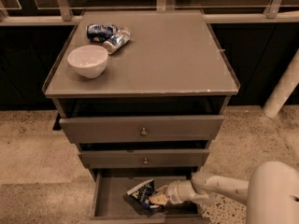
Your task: Pick blue chip bag from bottom drawer and place on counter
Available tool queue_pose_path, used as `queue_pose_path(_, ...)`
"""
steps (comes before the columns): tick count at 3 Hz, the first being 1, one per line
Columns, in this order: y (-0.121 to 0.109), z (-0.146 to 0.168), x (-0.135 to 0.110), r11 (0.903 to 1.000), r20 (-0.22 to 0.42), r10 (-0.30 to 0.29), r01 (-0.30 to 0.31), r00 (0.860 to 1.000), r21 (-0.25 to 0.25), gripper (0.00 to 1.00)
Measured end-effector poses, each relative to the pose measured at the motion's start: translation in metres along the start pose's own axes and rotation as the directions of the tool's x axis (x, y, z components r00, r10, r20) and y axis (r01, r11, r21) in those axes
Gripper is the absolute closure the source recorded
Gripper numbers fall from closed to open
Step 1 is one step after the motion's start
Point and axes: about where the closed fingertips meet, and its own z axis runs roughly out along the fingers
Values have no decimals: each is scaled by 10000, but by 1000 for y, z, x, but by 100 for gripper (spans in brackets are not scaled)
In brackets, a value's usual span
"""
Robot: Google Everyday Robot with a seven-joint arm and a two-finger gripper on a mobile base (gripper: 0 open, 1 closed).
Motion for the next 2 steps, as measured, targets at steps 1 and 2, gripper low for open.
queue_pose_path(1,30,-31,-34,9957,407,-462,493,9981,-790,100)
queue_pose_path(2,64,-61,-81,9841,477,-1152,1206,9922,-1301,100)
